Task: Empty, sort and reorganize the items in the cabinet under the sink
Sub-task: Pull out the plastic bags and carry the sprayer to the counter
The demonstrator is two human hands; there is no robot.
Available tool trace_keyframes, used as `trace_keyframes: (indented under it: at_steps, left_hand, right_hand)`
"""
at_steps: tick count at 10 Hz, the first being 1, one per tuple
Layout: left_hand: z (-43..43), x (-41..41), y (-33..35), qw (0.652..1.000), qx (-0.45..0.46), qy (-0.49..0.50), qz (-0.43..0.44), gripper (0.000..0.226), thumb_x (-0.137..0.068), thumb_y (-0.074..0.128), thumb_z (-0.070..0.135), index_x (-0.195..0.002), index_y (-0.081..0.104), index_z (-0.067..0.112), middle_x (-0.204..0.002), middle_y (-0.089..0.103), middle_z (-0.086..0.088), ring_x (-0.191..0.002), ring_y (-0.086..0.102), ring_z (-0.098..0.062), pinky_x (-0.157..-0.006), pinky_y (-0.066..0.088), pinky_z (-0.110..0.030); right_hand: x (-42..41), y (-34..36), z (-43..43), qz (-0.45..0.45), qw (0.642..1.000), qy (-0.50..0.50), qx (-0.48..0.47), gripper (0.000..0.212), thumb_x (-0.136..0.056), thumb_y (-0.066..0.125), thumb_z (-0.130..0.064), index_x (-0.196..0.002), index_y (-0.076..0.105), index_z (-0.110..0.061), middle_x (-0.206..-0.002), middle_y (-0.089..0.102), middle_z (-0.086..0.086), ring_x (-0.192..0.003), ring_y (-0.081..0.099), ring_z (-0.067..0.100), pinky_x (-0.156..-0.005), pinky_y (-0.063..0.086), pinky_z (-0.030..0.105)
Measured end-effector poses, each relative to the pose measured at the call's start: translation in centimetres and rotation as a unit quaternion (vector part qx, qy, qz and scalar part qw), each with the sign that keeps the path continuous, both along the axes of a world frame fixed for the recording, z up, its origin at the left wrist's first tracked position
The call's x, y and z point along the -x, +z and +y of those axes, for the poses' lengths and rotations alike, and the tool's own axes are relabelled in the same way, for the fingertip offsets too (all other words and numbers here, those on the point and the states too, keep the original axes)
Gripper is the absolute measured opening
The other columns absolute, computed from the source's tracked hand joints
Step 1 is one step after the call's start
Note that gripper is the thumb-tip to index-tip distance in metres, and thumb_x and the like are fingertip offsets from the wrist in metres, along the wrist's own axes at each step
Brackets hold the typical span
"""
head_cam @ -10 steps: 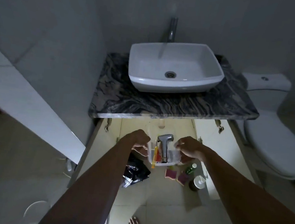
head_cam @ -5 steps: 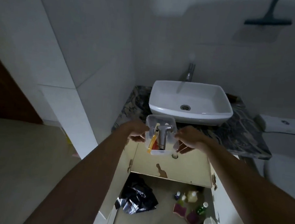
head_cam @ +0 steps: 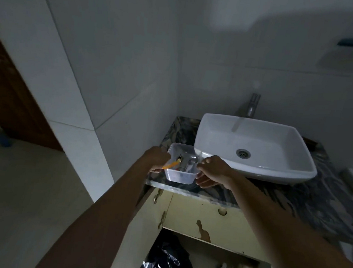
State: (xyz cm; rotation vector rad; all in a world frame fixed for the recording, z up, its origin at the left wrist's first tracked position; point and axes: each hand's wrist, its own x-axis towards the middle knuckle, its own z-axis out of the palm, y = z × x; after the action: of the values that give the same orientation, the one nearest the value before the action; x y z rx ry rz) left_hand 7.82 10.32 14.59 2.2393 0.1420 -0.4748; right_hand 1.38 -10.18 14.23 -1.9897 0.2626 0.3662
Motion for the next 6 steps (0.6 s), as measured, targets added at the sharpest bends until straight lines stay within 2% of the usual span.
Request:
trace_keyframes:
  at_steps: [1,2,3,4,5,6]
  left_hand:
    - [0.4,-4.7,-2.6,0.999,0.009,0.027,0.023,0.039,-0.088,0.060,0.029,-0.114,0.060,0.000,-0.106,0.061,-0.017,-0.075,0.064,-0.026,-0.043,0.049,-0.022]
    - [0.9,-10.4,-6.8,0.999,0.002,0.023,0.035,0.062,-0.070,0.059,0.042,-0.116,0.060,0.000,-0.119,0.061,-0.018,-0.096,0.067,-0.032,-0.072,0.061,-0.038]
    - [1.0,-14.2,-7.8,0.998,0.005,0.039,0.047,0.060,-0.074,0.057,0.044,-0.118,0.060,0.003,-0.121,0.063,-0.018,-0.104,0.066,-0.034,-0.085,0.058,-0.042]
    - [0.2,-15.5,-7.6,0.996,0.009,0.062,0.064,0.036,-0.097,0.052,0.021,-0.124,0.060,-0.001,-0.122,0.065,-0.018,-0.109,0.065,-0.031,-0.080,0.058,-0.030]
    - [-0.4,-16.4,-7.5,0.989,0.060,0.082,0.107,0.035,-0.099,0.052,0.014,-0.129,0.058,-0.004,-0.127,0.063,-0.019,-0.113,0.064,-0.030,-0.081,0.056,-0.028]
    - [-0.8,-18.4,-10.3,0.988,0.097,0.067,0.095,0.046,-0.094,0.057,0.033,-0.130,0.059,0.004,-0.130,0.060,-0.017,-0.115,0.062,-0.032,-0.093,0.055,-0.039]
  right_hand:
    - [-4.4,-2.1,1.5,0.024,0.999,-0.016,-0.018,0.019,-0.101,0.055,-0.018,-0.097,0.061,-0.001,-0.087,0.071,0.018,-0.073,0.074,0.028,-0.071,0.063,0.040]
    - [-8.4,-4.5,2.9,0.068,0.996,-0.037,-0.046,0.018,-0.102,0.051,-0.020,-0.107,0.055,-0.003,-0.094,0.069,0.018,-0.073,0.072,0.026,-0.068,0.063,0.038]
    - [-12.8,-7.1,4.3,0.115,0.989,-0.051,-0.081,0.028,-0.101,0.052,-0.030,-0.122,0.053,-0.010,-0.107,0.069,0.017,-0.085,0.073,0.026,-0.065,0.062,0.034]
    - [-15.8,-9.4,5.5,0.148,0.972,-0.124,-0.136,0.020,-0.102,0.051,-0.025,-0.117,0.054,-0.012,-0.099,0.069,0.014,-0.081,0.073,0.025,-0.062,0.061,0.032]
    - [-17.9,-11.5,6.1,0.158,0.942,-0.209,-0.210,0.021,-0.103,0.045,-0.017,-0.118,0.056,-0.009,-0.101,0.065,0.014,-0.075,0.067,0.023,-0.053,0.057,0.029]
    - [-19.9,-13.7,6.3,0.137,0.916,-0.281,-0.250,0.019,-0.102,0.045,-0.012,-0.110,0.062,-0.013,-0.107,0.064,0.016,-0.074,0.064,0.024,-0.046,0.056,0.029]
